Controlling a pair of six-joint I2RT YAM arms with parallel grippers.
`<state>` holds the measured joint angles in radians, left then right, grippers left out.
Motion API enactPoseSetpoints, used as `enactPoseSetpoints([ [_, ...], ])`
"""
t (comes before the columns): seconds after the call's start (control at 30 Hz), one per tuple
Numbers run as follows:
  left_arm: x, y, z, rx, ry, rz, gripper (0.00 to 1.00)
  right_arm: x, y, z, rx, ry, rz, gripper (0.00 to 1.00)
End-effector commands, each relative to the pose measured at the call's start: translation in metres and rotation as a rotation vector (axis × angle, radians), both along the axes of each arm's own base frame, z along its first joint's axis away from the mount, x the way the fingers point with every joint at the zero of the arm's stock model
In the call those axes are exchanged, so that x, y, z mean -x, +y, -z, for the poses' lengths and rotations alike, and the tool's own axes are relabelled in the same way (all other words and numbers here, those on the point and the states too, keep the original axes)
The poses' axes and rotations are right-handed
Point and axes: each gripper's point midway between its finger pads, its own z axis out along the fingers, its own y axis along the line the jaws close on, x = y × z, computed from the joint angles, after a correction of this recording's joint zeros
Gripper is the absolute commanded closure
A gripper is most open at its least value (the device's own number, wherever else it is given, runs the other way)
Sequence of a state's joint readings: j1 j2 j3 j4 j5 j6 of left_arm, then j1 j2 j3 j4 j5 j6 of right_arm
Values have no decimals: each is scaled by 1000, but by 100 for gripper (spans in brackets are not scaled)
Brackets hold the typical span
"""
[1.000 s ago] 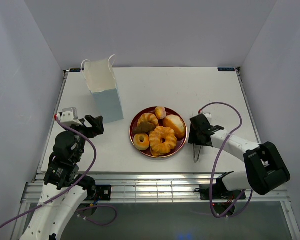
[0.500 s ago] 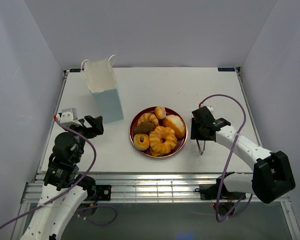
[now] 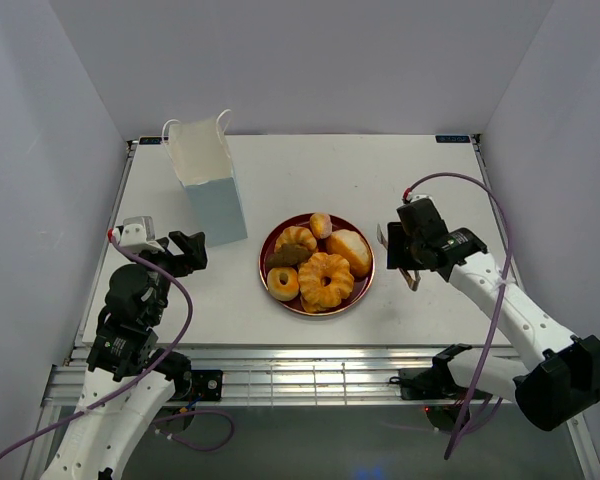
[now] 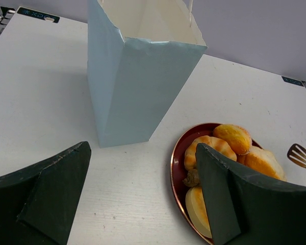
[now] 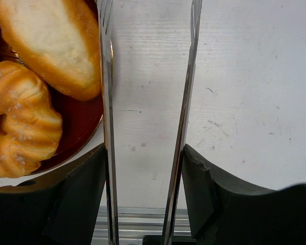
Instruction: Place the fake bread into the paper bag
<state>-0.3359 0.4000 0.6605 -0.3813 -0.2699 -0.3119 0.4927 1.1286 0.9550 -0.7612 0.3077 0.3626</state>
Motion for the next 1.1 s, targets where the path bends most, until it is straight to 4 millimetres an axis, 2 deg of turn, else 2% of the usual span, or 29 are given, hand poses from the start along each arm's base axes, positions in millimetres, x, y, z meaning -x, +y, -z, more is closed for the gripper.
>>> enactPoseSetpoints([
  [0.0, -1, 1, 2, -8, -3, -4, 6, -1, 12, -29, -49, -41, -79, 37],
  [0.23, -2, 1, 3, -10, 2, -10, 7, -12, 29, -72, -111, -126, -157, 38],
  [0.43, -3, 1, 4, -12, 8, -12, 7, -18, 66, -88, -170, -143, -272, 38],
  [0.57, -3, 2, 4, -11, 8, -15, 7, -24, 90, -91, -185, -142, -308, 38],
  [0.8, -3, 2, 5, -13, 10, -13, 7, -23, 126, -87, -165, -132, -355, 39],
  [1.07, -3, 2, 4, -12, 7, -13, 7, -25, 142, -70, -107, -113, -335, 39],
])
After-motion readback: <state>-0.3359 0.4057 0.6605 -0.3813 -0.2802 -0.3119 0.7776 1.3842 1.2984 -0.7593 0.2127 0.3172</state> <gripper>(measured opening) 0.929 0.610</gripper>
